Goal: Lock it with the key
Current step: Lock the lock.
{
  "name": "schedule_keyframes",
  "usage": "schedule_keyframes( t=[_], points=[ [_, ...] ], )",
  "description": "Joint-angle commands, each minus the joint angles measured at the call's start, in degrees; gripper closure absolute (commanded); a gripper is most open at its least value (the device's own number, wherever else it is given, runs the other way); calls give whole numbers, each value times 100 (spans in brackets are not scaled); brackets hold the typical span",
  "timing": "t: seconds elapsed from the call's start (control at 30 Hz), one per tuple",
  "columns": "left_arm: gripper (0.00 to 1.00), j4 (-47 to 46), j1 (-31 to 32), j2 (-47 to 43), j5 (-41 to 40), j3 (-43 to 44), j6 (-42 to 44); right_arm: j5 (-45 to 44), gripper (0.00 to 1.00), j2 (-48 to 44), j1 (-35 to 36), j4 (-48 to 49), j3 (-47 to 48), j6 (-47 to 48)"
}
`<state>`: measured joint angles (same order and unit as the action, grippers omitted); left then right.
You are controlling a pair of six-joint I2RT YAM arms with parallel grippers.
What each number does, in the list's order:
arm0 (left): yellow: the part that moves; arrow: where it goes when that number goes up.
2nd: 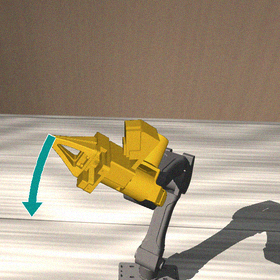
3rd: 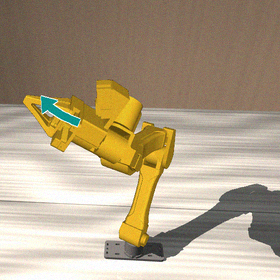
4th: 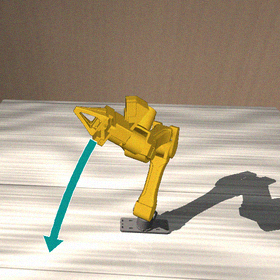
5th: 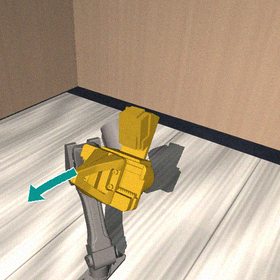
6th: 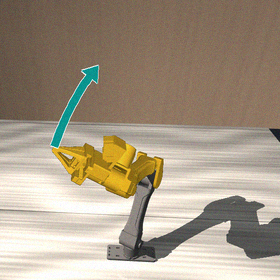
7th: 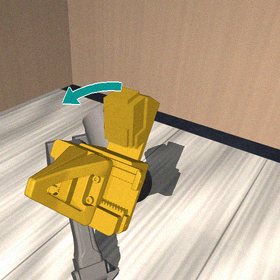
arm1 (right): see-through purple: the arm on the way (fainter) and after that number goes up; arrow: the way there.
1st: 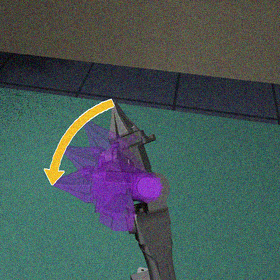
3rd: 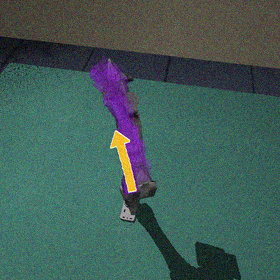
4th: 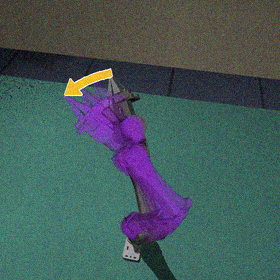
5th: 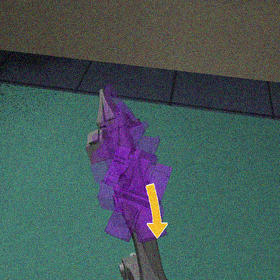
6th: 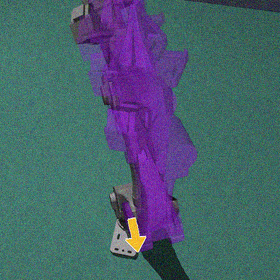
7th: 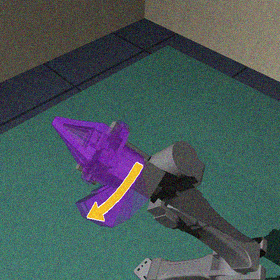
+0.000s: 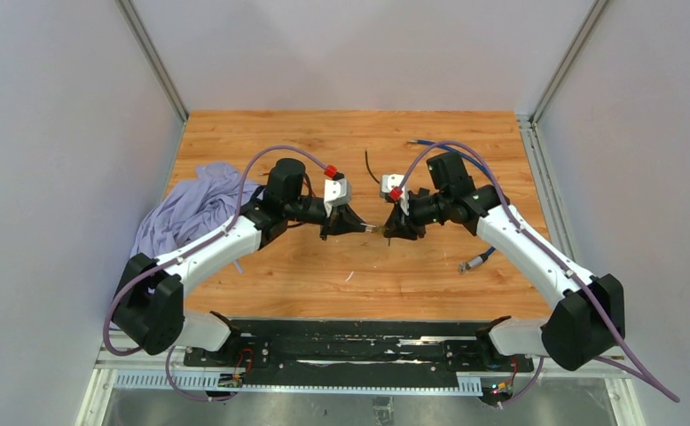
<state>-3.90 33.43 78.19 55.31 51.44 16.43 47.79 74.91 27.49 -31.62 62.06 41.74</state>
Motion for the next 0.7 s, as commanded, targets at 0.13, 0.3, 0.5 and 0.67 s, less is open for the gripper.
schedule_keyframes(
  t=[0.13, 0.3, 0.5, 0.67],
  points=[
    [100, -348, -65, -217, 195, 35, -79, 26, 69, 35, -252, -82, -98, 183],
    [100, -405, -65, -209, 207, 15, -109, 116, 78, 59, -252, -80, -85, 165],
    [100, -470, -65, -174, 185, -20, -131, 310, 79, 57, -244, -89, -64, 89],
    [100, -506, -65, -155, 162, -37, -147, 503, 79, 31, -241, -87, -43, 19]
  ],
)
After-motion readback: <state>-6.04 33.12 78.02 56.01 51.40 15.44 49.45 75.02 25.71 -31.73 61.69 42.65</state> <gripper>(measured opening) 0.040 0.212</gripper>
